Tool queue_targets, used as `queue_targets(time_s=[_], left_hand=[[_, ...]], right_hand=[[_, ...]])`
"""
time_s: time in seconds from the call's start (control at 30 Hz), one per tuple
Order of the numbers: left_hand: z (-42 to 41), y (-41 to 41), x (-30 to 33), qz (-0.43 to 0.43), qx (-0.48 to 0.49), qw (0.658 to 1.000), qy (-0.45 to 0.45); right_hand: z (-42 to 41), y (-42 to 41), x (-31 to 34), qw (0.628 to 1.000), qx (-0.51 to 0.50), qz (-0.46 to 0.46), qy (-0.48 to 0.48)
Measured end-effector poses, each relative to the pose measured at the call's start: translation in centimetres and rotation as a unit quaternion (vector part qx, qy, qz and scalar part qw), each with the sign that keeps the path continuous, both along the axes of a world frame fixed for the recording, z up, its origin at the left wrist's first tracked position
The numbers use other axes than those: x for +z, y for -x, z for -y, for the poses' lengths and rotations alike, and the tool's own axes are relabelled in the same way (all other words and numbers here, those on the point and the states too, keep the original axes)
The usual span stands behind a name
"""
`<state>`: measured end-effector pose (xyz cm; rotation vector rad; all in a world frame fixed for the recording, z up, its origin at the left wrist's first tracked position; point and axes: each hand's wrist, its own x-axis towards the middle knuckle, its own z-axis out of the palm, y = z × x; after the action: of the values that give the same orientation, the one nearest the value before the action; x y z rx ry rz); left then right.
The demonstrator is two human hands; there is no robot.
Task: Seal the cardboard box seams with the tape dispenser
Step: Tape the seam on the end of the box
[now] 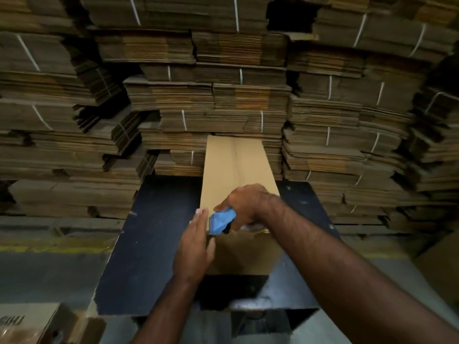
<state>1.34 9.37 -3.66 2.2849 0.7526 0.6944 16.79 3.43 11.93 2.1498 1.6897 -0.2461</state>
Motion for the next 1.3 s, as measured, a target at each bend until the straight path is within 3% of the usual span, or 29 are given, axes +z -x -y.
queue_targets(time_s=[0.1, 0.23, 0.5, 0.7, 0.9, 1.07, 1.3], left_hand=[[0.2, -0.1, 0.3, -0.05, 0.024, 0.998, 0.01], [0.2, -0.5, 0.7, -0.069, 0.01, 0.997, -0.039], [0.8, -1.4, 2.5, -0.117, 0.033, 0.992, -0.026], [0.1, -1.3, 2.2, -0.152, 0.056, 0.985, -0.059], [-0.3, -2.1, 1.9, -0.167, 0.046, 0.982, -0.07], [-1.5, -2.4, 2.7, -0.178, 0.04, 0.979, -0.091], [1.0, -3.8, 0.9, -0.156, 0.031, 0.96, -0.229]], right_hand=[[0.3, 0.3, -0.4, 1.0, -0.001, 0.0, -0.003], [0.6, -0.2, -0.1, 1.0, 0.013, 0.009, -0.015], [1.1, -1.7, -0.2, 0.998, 0.054, -0.005, -0.038], [2.7, -4.8, 0.1, 0.989, 0.082, -0.111, -0.058], [6.1, -9.6, 0.2, 0.993, 0.095, -0.069, -0.019], [5.0, -8.4, -0.4, 0.993, 0.109, -0.034, -0.024], [4.1, -8.5, -0.2, 0.995, 0.094, -0.043, -0.007]])
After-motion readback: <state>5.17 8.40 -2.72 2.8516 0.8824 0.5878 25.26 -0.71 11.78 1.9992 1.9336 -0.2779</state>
